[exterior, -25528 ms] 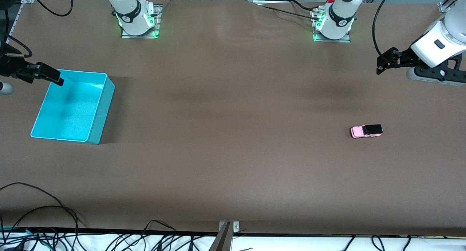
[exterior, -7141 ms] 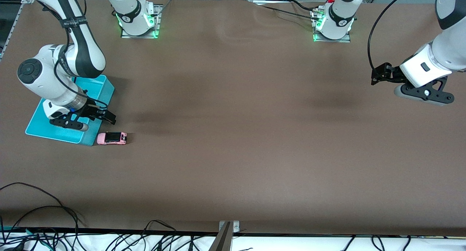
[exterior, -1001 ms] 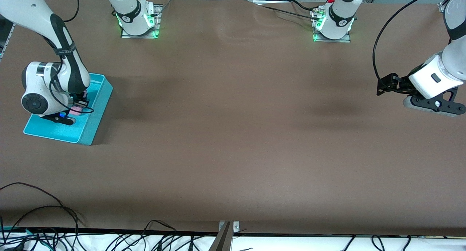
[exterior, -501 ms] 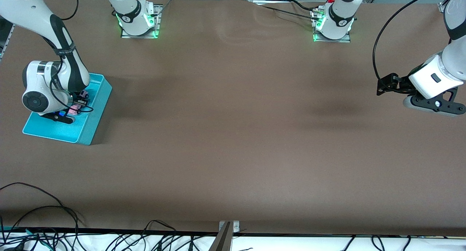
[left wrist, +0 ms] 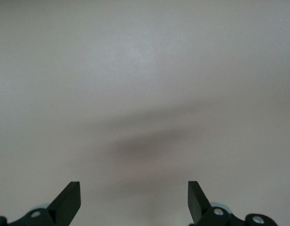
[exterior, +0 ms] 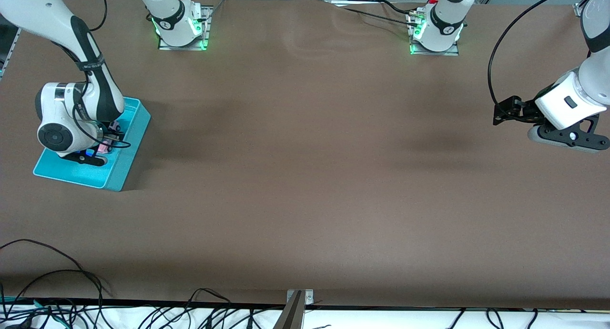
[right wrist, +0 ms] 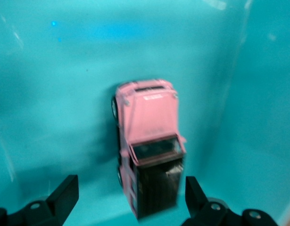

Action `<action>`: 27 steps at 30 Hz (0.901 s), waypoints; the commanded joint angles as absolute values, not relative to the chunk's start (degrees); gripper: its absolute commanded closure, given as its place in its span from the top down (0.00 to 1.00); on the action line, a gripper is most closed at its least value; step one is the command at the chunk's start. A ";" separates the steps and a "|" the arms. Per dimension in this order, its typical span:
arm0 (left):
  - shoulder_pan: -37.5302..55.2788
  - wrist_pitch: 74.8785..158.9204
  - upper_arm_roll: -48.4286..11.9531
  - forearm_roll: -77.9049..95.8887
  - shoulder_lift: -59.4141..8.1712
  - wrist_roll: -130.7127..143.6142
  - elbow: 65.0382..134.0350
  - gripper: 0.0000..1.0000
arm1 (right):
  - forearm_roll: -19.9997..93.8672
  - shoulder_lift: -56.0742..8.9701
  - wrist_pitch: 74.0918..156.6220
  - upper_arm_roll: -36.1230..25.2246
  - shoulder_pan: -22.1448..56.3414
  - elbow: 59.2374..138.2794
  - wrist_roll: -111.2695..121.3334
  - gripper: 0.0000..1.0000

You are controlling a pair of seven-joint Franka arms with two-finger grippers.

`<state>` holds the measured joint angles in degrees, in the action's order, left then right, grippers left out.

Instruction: Wind and store pink jeep toy

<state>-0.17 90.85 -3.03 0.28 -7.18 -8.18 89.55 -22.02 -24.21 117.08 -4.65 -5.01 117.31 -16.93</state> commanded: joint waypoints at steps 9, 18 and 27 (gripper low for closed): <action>-0.53 90.00 -3.16 0.70 -7.91 -8.09 87.80 1.00 | -20.48 -20.39 94.31 1.23 -5.27 104.42 -16.00 1.00; -0.53 90.00 -3.16 0.70 -7.91 -8.17 87.80 1.00 | -10.92 -14.77 93.60 1.06 -5.27 101.61 -15.73 1.00; -0.53 90.00 -3.16 0.70 -7.91 -8.17 87.80 1.00 | -3.17 -8.97 94.39 0.88 -5.36 99.58 -16.44 1.00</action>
